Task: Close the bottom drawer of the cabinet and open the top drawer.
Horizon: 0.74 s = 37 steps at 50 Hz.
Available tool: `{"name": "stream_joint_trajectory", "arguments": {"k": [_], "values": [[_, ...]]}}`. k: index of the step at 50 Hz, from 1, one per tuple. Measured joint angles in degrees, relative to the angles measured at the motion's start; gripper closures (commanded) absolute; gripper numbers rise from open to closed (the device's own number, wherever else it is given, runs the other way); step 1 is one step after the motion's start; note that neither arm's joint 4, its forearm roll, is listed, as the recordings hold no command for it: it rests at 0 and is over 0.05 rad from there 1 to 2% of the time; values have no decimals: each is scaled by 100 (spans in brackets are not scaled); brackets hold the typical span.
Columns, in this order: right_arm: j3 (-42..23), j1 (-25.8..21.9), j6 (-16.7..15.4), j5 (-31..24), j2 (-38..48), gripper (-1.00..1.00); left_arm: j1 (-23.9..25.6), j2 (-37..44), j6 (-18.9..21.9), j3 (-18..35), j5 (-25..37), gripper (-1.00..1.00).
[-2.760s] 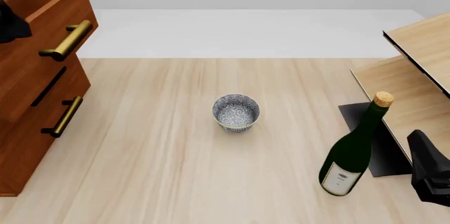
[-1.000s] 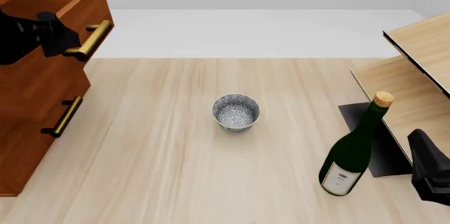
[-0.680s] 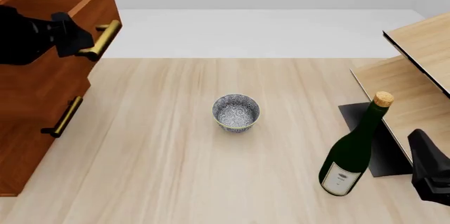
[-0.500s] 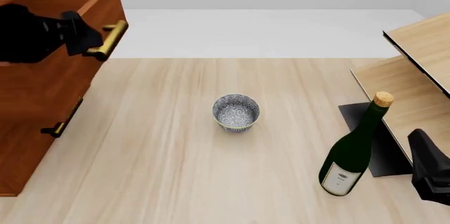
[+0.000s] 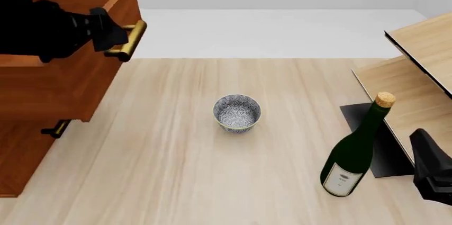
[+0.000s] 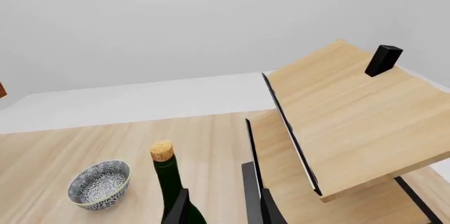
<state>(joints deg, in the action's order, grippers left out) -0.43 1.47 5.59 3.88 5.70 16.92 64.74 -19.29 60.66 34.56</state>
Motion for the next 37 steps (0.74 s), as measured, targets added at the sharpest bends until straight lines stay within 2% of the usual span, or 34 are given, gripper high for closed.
{"name": "stream_joint_trajectory", "arguments": {"k": [10, 37], "values": [[-5, 4, 3, 3, 10, -100, 182, 143, -73, 85, -71, -100], [-7, 16, 8, 43, 48, -100, 336, 229, -635, 167, -66, -100]]}}
